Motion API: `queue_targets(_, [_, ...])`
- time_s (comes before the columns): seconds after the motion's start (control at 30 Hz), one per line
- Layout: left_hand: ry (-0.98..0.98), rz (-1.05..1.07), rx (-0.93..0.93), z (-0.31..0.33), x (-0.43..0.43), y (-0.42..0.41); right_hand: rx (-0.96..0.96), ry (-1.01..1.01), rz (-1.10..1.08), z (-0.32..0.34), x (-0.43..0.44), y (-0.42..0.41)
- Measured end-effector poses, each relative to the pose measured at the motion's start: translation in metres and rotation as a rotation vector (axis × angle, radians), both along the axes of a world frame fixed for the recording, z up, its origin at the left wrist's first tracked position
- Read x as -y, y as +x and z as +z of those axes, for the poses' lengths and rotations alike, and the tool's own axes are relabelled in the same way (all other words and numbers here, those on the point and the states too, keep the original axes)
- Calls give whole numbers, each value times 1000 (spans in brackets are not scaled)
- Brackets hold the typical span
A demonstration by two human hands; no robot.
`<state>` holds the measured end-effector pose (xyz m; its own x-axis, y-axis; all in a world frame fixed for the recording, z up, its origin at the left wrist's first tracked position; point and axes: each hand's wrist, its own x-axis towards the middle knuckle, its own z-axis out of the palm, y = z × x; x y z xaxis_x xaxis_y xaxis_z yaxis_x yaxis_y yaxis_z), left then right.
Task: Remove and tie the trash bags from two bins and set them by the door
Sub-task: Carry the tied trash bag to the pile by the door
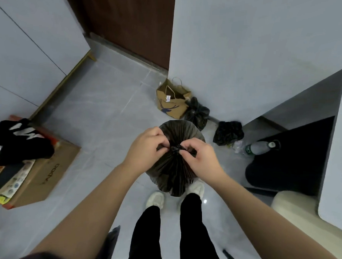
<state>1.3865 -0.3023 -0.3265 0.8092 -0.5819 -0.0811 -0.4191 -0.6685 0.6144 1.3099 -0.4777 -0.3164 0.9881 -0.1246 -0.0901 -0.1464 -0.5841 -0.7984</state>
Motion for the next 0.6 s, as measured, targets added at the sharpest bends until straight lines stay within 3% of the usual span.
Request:
queue_targets(0.3, [30,39,-77,-59,137,47,-230,44,-51,-59,126,52])
queue_targets(0.6, [115,70,-203,-199,251,73,-447,29,-202,-187,218,68])
